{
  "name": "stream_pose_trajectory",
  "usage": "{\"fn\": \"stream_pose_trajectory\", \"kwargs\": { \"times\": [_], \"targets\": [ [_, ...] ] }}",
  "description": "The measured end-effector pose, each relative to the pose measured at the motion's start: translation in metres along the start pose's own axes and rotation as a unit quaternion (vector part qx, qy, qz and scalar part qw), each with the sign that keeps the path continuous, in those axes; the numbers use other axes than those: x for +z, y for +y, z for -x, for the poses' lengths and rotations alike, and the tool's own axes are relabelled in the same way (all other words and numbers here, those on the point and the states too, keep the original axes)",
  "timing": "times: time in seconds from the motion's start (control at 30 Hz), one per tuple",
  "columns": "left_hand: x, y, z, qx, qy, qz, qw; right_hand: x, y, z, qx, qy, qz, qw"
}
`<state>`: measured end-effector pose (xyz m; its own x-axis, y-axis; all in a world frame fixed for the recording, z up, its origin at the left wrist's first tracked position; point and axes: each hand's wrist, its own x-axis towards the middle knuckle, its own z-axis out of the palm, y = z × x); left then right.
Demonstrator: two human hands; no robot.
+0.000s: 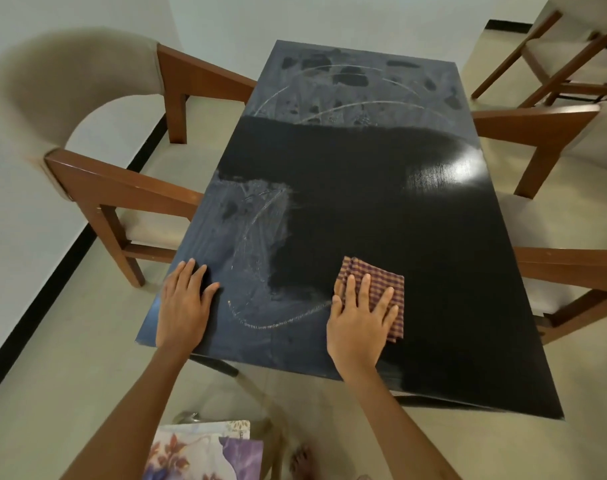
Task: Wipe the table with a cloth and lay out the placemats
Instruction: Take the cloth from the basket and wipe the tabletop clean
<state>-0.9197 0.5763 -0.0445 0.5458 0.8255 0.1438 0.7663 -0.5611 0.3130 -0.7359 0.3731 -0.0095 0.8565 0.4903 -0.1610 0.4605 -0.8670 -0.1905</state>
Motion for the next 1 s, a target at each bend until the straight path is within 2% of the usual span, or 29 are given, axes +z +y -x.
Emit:
{"fn": "stream_pose_trajectory", "kwargs": {
  "times": [0.13, 0.3, 0.43, 0.5, 0.7, 0.8, 0.87, 1.0],
  "targets": [
    [0.000, 0.000, 0.000, 0.003, 0.021, 0.016, 1.000, 0.008, -0.032, 0.001, -0.029, 0.008, -0.003, 1.000],
    [-0.004, 0.001, 0.003, -0.010, 0.056, 0.041, 0.998, 0.027, -0.092, 0.042, -0.157, -0.019, 0.007, 0.987],
    [-0.005, -0.001, 0.005, -0.001, 0.059, 0.055, 0.997, 0.031, -0.081, 0.058, -0.187, -0.033, 0.007, 0.982],
    [-0.005, -0.003, 0.004, 0.004, 0.061, 0.066, 0.996, 0.028, -0.058, 0.055, -0.163, -0.023, 0.011, 0.986],
    [-0.005, 0.002, 0.004, 0.002, 0.073, 0.056, 0.996, 0.017, 0.035, 0.059, -0.012, 0.024, 0.024, 0.999],
    [-0.006, 0.004, 0.005, 0.000, 0.076, 0.051, 0.996, 0.019, 0.035, 0.066, 0.030, 0.040, 0.010, 0.999],
    [-0.006, 0.004, 0.005, -0.001, 0.084, 0.049, 0.995, 0.025, 0.019, 0.069, 0.022, 0.054, 0.000, 0.998],
    [-0.006, 0.005, 0.006, -0.011, 0.088, 0.047, 0.995, 0.035, -0.030, 0.093, -0.065, 0.067, -0.012, 0.996]
  ]
}}
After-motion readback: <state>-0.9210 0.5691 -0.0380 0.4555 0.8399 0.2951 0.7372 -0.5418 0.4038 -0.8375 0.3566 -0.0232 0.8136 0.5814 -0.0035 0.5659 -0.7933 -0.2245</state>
